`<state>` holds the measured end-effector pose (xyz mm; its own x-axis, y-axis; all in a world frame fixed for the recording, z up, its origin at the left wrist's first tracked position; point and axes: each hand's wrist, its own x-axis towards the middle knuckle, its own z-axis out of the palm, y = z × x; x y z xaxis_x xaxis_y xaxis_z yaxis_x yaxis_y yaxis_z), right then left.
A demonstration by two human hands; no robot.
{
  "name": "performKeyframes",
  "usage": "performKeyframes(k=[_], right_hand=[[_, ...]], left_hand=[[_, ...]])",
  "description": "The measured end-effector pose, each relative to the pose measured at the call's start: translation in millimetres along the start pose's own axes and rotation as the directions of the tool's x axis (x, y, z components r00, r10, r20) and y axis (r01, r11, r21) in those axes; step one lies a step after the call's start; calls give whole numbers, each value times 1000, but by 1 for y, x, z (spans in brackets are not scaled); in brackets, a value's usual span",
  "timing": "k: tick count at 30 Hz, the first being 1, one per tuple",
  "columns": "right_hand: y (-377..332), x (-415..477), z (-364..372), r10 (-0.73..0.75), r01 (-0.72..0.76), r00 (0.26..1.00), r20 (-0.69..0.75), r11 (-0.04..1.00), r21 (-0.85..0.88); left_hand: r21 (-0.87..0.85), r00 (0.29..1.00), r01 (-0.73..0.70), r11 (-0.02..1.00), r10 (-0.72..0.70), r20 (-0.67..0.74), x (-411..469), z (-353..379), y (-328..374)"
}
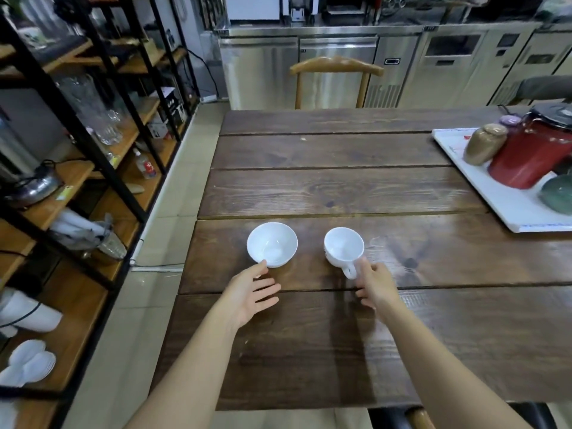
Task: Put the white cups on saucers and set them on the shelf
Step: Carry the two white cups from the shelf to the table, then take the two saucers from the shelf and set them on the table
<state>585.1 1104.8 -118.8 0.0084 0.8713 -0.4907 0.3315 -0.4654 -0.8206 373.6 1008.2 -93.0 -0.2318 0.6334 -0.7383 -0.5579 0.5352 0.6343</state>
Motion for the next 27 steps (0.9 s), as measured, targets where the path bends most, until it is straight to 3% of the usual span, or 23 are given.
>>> performKeyframes(k=[5,9,12,15,18,20,23,27], right_hand=[[-19,-12,-15,-203,172,973,-111,956,-238],[-32,-45,-1,-339,299,939,-53,884,-360],[-32,-80,20,-424,426,900,98,811,-401],[-34,-117,44,-525,561,821,223,673,-482],[-35,-151,73,-621,657,720,309,469,-590],[-33,-180,94,-658,716,656,371,385,-583],[-26,-232,132,-657,792,576,487,300,-531],[-20,-310,200,-635,871,458,621,183,-456]], left_hand=[[41,996,-58,997,61,-67,-25,-12,4],[199,955,-195,960,232,-183,-47,-25,1],[391,874,-310,867,421,-241,-64,-39,-8],[553,792,-371,746,565,-231,-90,-61,-16],[691,709,-358,629,664,-237,-122,-95,-28],[758,651,-318,570,712,-262,-149,-127,-38],[811,560,-266,522,768,-310,-196,-186,-58],[799,440,-167,578,769,-465,-268,-273,-94]])
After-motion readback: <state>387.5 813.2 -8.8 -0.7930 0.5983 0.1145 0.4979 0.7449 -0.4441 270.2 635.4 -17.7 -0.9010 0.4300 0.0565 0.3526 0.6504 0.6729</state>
